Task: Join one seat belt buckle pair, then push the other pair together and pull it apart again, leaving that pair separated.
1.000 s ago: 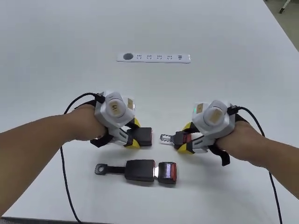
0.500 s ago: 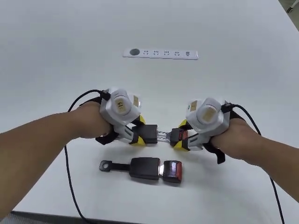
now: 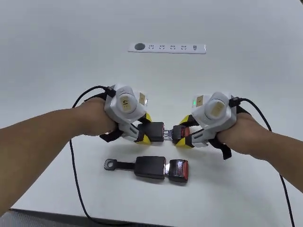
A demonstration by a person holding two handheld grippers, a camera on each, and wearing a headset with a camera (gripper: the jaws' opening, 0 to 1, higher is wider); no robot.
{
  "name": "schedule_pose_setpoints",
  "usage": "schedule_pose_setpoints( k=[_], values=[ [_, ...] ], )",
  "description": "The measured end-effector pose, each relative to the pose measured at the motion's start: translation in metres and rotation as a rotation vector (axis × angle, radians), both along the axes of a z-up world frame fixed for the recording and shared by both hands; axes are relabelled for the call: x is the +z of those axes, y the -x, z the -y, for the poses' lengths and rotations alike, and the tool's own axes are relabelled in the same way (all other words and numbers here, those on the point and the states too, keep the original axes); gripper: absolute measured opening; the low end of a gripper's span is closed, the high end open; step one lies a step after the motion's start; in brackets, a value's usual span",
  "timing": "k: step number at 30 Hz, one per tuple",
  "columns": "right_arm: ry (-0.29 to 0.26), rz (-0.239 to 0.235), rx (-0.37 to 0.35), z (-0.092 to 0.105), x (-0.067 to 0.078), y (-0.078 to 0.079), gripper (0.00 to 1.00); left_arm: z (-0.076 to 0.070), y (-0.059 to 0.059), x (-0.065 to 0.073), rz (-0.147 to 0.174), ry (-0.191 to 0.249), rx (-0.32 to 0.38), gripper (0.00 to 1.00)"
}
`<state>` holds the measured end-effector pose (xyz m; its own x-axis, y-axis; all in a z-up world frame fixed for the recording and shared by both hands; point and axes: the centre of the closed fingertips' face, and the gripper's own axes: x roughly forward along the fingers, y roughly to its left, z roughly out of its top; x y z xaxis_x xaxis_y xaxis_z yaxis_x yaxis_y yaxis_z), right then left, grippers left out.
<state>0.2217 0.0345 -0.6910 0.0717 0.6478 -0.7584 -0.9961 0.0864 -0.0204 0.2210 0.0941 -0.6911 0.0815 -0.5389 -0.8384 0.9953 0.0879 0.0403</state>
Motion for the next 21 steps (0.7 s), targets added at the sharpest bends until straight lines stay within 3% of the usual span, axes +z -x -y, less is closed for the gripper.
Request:
schedule_pose_setpoints(
  k=[10,18,21],
  values=[
    [0.013,0.002,0.009,-0.005,0.0,-0.003,0.32,0.002,0.001,0.003,-0.012,0.017,0.001,0.33],
    [-0.014,-0.018,0.001,-0.015,0.0,-0.003,0.32,0.003,0.002,0.003,-0.007,0.024,0.011,0.32],
    [0.003,0.002,0.007,-0.02,0.0,-0.003,0.32,0.002,0.001,0.002,-0.007,0.021,0.014,0.32]
  ],
)
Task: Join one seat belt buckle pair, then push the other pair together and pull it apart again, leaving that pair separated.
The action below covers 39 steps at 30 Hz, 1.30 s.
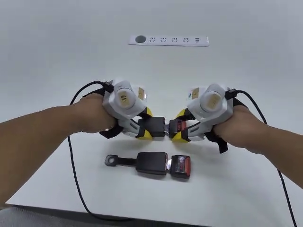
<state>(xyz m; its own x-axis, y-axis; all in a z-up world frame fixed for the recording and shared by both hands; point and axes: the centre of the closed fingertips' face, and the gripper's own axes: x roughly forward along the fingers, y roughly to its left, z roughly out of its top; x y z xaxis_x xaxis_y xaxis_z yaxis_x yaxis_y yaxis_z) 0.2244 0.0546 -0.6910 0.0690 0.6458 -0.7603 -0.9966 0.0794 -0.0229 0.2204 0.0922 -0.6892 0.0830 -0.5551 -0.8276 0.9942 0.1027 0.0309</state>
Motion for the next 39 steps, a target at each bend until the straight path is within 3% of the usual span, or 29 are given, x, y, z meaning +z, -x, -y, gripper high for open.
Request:
schedule_pose_setpoints(
  k=[22,26,33,39],
  values=[
    [0.015,0.007,-0.016,0.005,0.0,0.001,0.34,-0.001,-0.001,0.0,-0.009,-0.006,0.02,0.33],
    [0.03,0.015,-0.016,0.019,-0.001,-0.001,0.34,-0.001,-0.001,-0.001,-0.018,-0.013,0.022,0.33],
    [-0.022,-0.01,-0.032,0.022,0.002,0.001,0.34,0.0,0.001,0.001,-0.015,-0.004,0.013,0.33],
    [-0.015,-0.017,-0.035,0.051,-0.001,0.002,0.34,-0.001,-0.001,-0.002,-0.022,0.005,0.017,0.33]
  ],
)
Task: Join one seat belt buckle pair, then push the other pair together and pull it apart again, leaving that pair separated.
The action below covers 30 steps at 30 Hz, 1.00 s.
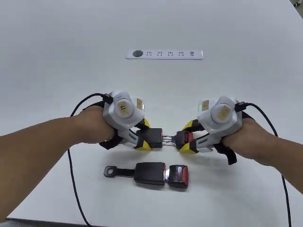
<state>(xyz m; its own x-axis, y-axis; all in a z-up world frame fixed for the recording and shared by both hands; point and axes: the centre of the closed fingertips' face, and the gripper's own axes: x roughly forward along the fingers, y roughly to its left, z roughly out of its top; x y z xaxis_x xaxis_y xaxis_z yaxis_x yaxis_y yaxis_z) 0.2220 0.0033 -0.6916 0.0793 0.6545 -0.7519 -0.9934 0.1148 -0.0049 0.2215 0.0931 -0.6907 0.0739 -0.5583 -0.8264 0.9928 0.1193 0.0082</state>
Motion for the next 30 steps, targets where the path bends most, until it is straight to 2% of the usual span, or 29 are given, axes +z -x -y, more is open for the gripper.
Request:
schedule_pose_setpoints(
  k=[4,9,18,23,24,25,26,27,30],
  values=[
    [0.033,0.017,-0.002,0.025,-0.002,0.004,0.35,-0.001,-0.001,-0.002,0.0,0.001,0.001,0.33],
    [0.045,0.017,-0.015,0.053,-0.001,0.01,0.35,0.001,0.0,-0.001,-0.011,-0.003,0.012,0.34],
    [0.084,-0.017,-0.065,0.101,-0.003,0.006,0.36,-0.001,-0.002,-0.003,-0.011,0.0,0.012,0.34],
    [0.098,-0.02,-0.072,0.107,-0.004,0.005,0.36,-0.002,-0.003,-0.004,-0.008,0.002,0.015,0.34],
    [0.103,-0.019,-0.08,0.107,-0.004,0.003,0.38,-0.002,-0.004,-0.004,-0.008,0.003,0.018,0.34],
    [0.125,-0.003,-0.157,0.112,-0.004,-0.008,0.44,-0.002,-0.004,-0.004,-0.012,0.002,0.024,0.34],
    [0.135,-0.001,-0.183,0.115,-0.004,-0.011,0.51,-0.003,-0.005,-0.005,-0.02,-0.006,0.031,0.34],
    [0.135,-0.002,-0.175,0.114,-0.005,-0.012,0.55,-0.002,-0.006,-0.005,-0.022,-0.018,0.033,0.34],
    [0.135,0.001,-0.167,0.114,-0.005,-0.011,0.57,-0.001,-0.005,-0.005,-0.015,-0.034,0.024,0.35]
  ],
)
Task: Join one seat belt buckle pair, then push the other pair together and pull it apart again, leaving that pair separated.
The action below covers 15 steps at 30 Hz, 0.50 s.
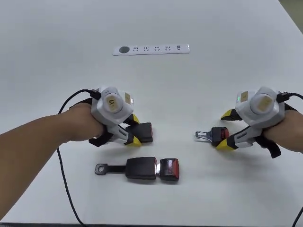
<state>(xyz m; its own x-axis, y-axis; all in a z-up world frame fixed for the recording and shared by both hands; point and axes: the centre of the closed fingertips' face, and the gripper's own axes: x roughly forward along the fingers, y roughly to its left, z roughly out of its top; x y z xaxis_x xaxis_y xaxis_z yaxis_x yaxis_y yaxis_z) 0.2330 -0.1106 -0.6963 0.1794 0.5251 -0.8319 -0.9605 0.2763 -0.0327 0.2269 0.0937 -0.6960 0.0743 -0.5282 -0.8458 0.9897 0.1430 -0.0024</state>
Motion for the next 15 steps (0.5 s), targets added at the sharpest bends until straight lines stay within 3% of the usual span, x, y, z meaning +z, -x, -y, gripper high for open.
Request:
schedule_pose_setpoints(
  k=[2,4,6,9,10,12,14,15],
  values=[
    [0.016,0.031,0.004,-0.001,0.003,0.001,0.6,-0.001,-0.002,0.0,0.009,-0.001,0.003,0.39],
    [0.038,0.068,0.01,0.002,0.005,-0.002,0.62,-0.002,-0.002,0.0,0.012,-0.007,0.021,0.5],
    [0.027,0.089,-0.015,0.002,0.012,0.0,0.63,-0.001,0.003,0.008,0.07,-0.017,-0.042,0.58],
    [-0.015,0.101,-0.081,0.002,0.025,0.002,0.68,-0.002,0.004,0.021,0.071,0.008,0.018,0.6],
    [-0.035,0.11,-0.11,0.0,0.035,0.005,0.69,-0.003,0.004,0.029,0.105,0.019,0.027,0.6],
    [-0.072,0.095,-0.152,-0.005,0.047,0.015,0.71,-0.006,0.008,0.043,0.13,0.049,0.081,0.6],
    [-0.081,0.066,-0.196,-0.007,0.051,0.023,0.7,-0.006,0.016,0.053,0.129,0.086,0.112,0.59],
    [-0.1,0.066,-0.212,-0.011,0.057,0.029,0.7,-0.006,0.021,0.061,0.126,0.114,0.162,0.6]
  ],
)
